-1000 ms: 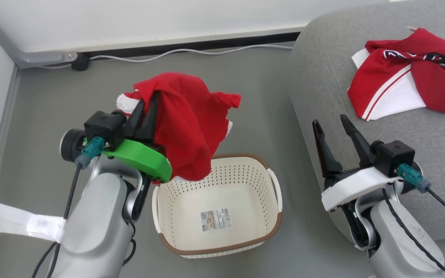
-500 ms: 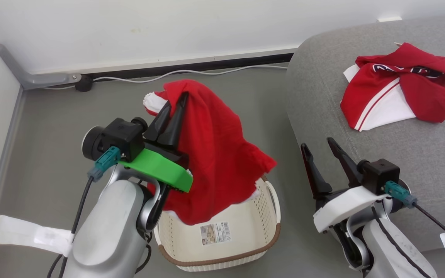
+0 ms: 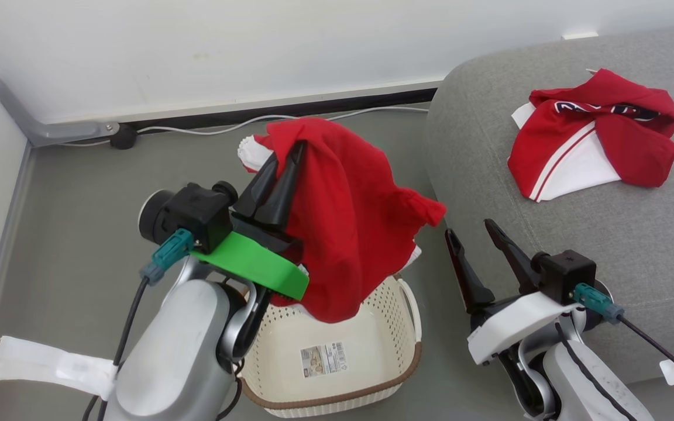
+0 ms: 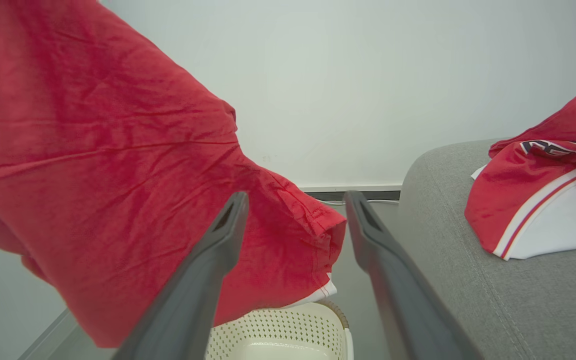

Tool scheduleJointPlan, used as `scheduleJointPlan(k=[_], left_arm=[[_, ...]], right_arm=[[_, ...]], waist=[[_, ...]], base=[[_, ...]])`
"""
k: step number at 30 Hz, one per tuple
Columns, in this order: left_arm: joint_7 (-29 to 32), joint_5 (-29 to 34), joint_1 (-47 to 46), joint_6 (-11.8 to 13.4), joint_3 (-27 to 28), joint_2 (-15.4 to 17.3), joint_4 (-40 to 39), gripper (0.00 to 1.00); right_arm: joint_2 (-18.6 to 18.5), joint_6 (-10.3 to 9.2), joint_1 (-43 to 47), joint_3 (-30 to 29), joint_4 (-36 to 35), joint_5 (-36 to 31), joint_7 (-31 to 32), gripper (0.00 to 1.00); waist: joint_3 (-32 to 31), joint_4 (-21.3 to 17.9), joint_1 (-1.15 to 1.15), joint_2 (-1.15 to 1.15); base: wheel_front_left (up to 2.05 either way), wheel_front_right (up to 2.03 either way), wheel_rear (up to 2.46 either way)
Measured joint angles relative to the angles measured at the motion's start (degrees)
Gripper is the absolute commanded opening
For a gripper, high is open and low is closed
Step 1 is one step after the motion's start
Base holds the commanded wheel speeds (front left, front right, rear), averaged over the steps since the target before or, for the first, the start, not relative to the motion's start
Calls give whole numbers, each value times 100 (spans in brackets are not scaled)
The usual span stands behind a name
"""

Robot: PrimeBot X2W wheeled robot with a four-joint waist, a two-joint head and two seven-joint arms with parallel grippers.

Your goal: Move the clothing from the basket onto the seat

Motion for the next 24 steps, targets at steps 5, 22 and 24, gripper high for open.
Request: scheduleJointPlan(k=[5, 22, 24], left_arm=[[113, 1, 74, 85, -51, 0, -101, 0], [301, 12, 133, 279, -104, 2, -458, 0], [323, 13, 133, 280, -111, 2, -487, 0]], right_arm=[[8, 0, 4, 30, -79, 0, 18, 100], [202, 516, -104, 904, -849, 62, 115, 100], [258, 584, -133, 1125, -936, 148, 156, 100]], waist=[[-10, -2, 0, 0], [30, 43, 0, 0], [34, 52, 0, 0]], base=[[0, 0, 0], [0, 0, 0], [0, 0, 0]])
